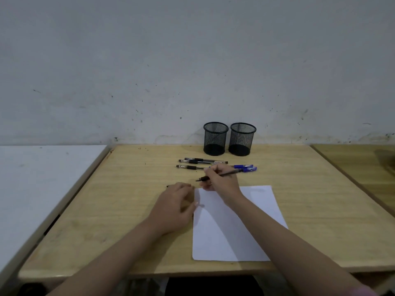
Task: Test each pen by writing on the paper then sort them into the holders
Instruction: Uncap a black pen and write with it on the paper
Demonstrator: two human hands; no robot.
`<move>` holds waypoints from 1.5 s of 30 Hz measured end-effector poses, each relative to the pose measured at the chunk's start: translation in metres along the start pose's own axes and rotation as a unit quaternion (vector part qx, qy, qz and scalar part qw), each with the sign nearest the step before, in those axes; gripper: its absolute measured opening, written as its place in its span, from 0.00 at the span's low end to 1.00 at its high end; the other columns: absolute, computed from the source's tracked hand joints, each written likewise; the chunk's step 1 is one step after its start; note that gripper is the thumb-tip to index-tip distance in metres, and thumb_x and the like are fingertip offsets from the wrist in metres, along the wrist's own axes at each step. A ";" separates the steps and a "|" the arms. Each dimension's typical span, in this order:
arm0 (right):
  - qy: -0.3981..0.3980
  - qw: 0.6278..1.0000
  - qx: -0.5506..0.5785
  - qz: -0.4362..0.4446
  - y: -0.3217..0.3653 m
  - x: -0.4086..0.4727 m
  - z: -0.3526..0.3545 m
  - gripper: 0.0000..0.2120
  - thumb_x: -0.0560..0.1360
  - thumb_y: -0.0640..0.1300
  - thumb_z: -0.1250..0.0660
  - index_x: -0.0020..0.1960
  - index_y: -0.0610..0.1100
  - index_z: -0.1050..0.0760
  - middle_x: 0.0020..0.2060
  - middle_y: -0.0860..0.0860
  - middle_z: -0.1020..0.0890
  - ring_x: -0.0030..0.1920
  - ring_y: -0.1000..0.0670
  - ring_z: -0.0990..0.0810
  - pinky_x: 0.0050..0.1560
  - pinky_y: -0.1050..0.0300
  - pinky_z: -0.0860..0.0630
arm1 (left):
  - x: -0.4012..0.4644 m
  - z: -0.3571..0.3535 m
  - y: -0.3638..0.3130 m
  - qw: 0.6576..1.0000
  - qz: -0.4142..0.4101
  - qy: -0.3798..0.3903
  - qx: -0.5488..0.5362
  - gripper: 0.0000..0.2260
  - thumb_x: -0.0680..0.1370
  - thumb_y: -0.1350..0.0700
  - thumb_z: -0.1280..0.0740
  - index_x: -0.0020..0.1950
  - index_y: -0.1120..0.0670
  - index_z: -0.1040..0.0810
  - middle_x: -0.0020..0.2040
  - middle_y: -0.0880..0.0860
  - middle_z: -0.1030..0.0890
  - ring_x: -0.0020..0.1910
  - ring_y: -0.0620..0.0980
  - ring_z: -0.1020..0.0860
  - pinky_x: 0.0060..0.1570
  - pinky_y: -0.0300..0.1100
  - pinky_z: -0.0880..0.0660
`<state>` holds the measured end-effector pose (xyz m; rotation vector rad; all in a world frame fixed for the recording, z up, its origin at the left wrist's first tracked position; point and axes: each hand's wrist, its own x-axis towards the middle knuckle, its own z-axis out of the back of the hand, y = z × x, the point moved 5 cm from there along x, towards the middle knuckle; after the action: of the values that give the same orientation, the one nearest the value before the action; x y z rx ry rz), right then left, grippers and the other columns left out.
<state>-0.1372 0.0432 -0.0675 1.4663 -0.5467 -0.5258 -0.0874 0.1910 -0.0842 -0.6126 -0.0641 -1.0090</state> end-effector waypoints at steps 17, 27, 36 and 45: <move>-0.036 0.997 -0.055 0.047 -0.017 0.001 -0.001 0.12 0.72 0.38 0.29 0.35 0.37 0.30 0.28 0.37 0.21 0.24 0.51 0.19 0.25 0.59 0.22 | -0.005 -0.023 0.009 0.994 0.047 0.082 0.063 0.27 0.76 0.43 0.51 0.73 0.49 0.41 0.77 0.48 0.47 0.75 0.45 0.52 0.73 0.50 0.50; -0.027 0.995 -0.087 0.049 -0.018 0.003 -0.003 0.10 0.71 0.33 0.32 0.34 0.37 0.31 0.26 0.39 0.24 0.23 0.49 0.21 0.24 0.58 0.24 | -0.005 -0.020 0.007 0.995 0.049 0.076 0.051 0.27 0.75 0.43 0.50 0.73 0.49 0.40 0.76 0.48 0.44 0.75 0.45 0.50 0.73 0.49 0.48; -0.047 0.994 -0.089 0.046 -0.019 0.003 -0.001 0.09 0.70 0.33 0.32 0.34 0.38 0.30 0.26 0.39 0.23 0.23 0.49 0.21 0.25 0.57 0.23 | -0.006 -0.020 0.007 0.995 0.051 0.077 0.042 0.26 0.75 0.44 0.49 0.73 0.49 0.40 0.76 0.48 0.44 0.75 0.45 0.50 0.73 0.49 0.49; -0.067 0.994 -0.077 0.043 -0.020 0.004 0.000 0.12 0.69 0.31 0.34 0.31 0.40 0.33 0.24 0.41 0.26 0.21 0.49 0.22 0.22 0.61 0.26 | -0.005 -0.019 0.008 0.995 0.050 0.073 0.040 0.27 0.74 0.43 0.49 0.72 0.49 0.39 0.76 0.48 0.43 0.75 0.45 0.49 0.73 0.51 0.46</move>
<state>-0.1340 0.0399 -0.0869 1.2613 -0.6567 -0.5877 -0.0882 0.1883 -0.1056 -0.4631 0.0549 -0.9477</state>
